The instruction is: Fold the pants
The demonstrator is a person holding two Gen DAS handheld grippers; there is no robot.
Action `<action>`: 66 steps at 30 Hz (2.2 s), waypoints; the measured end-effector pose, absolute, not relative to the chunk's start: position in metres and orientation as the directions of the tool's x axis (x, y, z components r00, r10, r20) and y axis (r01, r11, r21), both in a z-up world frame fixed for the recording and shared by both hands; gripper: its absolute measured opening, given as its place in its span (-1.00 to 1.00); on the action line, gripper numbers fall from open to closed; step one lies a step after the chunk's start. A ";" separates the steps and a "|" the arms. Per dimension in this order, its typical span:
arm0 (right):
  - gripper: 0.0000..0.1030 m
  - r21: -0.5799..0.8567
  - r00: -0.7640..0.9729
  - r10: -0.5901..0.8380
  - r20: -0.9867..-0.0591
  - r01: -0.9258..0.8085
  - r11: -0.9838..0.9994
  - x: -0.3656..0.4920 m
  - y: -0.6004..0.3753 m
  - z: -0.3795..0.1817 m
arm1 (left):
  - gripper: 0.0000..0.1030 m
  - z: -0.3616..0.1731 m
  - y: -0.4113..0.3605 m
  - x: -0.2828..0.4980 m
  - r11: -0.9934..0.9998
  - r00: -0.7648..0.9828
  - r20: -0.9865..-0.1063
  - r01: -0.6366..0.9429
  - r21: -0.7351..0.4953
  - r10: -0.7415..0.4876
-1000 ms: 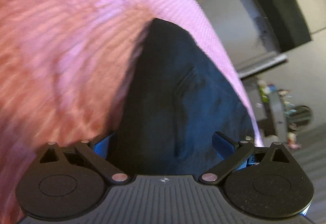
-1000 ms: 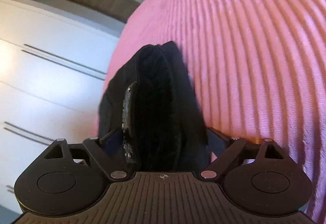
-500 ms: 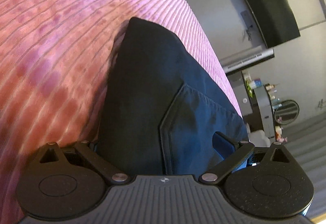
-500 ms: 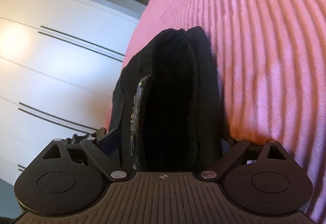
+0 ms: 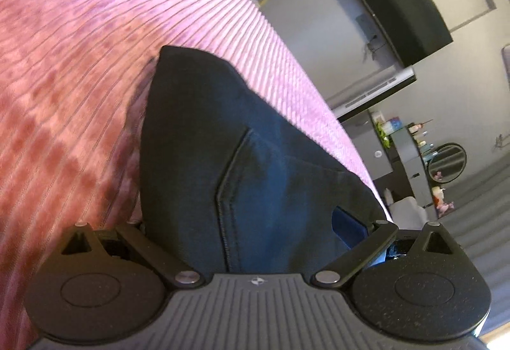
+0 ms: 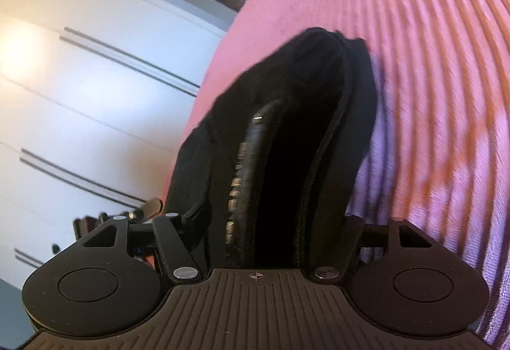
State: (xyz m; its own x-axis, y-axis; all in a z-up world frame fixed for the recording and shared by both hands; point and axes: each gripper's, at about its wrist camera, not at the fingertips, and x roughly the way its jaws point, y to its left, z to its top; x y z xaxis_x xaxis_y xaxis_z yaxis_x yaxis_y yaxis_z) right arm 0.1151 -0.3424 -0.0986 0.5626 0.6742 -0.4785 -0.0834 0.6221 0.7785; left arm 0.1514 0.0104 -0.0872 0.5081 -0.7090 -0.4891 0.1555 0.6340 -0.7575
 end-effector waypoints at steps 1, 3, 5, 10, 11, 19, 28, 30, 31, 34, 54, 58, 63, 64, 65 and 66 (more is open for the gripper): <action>0.39 0.771 0.563 0.673 -0.480 -0.096 0.630 0.117 -0.338 -0.091 | 0.92 -0.083 0.010 0.151 0.637 0.511 -0.488 0.162 -0.753 -0.708; 0.39 0.759 0.565 0.670 -0.481 -0.115 0.641 0.122 -0.331 -0.079 | 0.92 -0.074 0.010 0.149 0.645 0.518 -0.490 0.167 -0.746 -0.701; 0.39 0.746 0.570 0.671 -0.474 -0.146 0.650 0.128 -0.323 -0.065 | 0.92 -0.068 0.013 0.149 0.638 0.528 -0.479 0.164 -0.753 -0.701; 0.38 0.719 0.586 0.665 -0.463 -0.191 0.669 0.153 -0.304 -0.032 | 0.92 -0.050 0.027 0.159 0.615 0.546 -0.450 0.159 -0.773 -0.706; 0.37 0.719 0.590 0.668 -0.453 -0.202 0.665 0.157 -0.301 -0.026 | 0.92 -0.043 0.031 0.160 0.620 0.570 -0.436 0.173 -0.765 -0.697; 0.72 0.583 0.707 0.385 -0.594 0.048 0.811 0.193 -0.321 -0.014 | 0.92 -0.030 0.079 0.173 0.776 0.695 -0.601 -0.100 -0.623 -0.394; 0.15 0.508 0.721 0.361 -0.592 -0.014 0.861 0.127 -0.274 -0.042 | 0.92 -0.075 0.059 0.114 0.861 0.670 -0.705 -0.194 -0.470 -0.234; 0.13 0.483 0.731 0.328 -0.598 0.003 0.875 0.127 -0.263 -0.048 | 0.92 -0.082 0.047 0.108 0.886 0.654 -0.718 -0.157 -0.437 -0.238; 0.08 0.458 0.740 0.289 -0.607 0.028 0.888 0.124 -0.259 -0.050 | 0.92 -0.084 0.040 0.107 0.902 0.641 -0.734 -0.148 -0.406 -0.226; -0.01 0.562 0.771 0.297 -0.563 0.093 0.822 0.093 -0.281 -0.051 | 0.92 -0.083 0.028 0.100 0.933 0.639 -0.749 -0.134 -0.333 -0.175; -0.26 0.737 0.793 0.326 -0.516 0.216 0.640 0.129 -0.291 -0.110 | 0.92 -0.079 0.025 0.057 0.944 0.674 -0.738 -0.220 -0.246 -0.035; -0.34 0.664 0.850 0.248 -0.465 0.150 0.732 0.120 -0.273 -0.083 | 0.92 -0.081 0.024 0.059 0.950 0.668 -0.744 -0.221 -0.221 -0.018; -0.28 0.578 0.812 0.179 -0.556 0.222 0.785 0.129 -0.281 -0.106 | 0.92 -0.083 0.024 0.061 0.951 0.663 -0.749 -0.221 -0.215 -0.015; -0.25 0.547 0.803 0.171 -0.571 0.218 0.808 0.133 -0.280 -0.112 | 0.92 -0.084 0.023 0.062 0.952 0.658 -0.753 -0.222 -0.211 -0.014; -0.19 0.527 0.803 0.167 -0.572 0.204 0.825 0.133 -0.279 -0.111 | 0.92 -0.085 0.023 0.063 0.953 0.655 -0.756 -0.222 -0.206 -0.011; -0.16 0.514 0.801 0.167 -0.575 0.195 0.835 0.132 -0.277 -0.106 | 0.92 -0.085 0.023 0.063 0.954 0.656 -0.755 -0.222 -0.202 -0.007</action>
State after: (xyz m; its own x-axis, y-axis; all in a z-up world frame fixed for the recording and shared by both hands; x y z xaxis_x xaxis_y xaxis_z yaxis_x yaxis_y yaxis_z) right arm 0.1322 -0.2771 -0.1063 0.8008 0.1675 -0.5751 0.1948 0.8351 0.5144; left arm 0.0631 0.0228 -0.0852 0.6556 -0.0074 -0.7550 -0.2221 0.9538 -0.2022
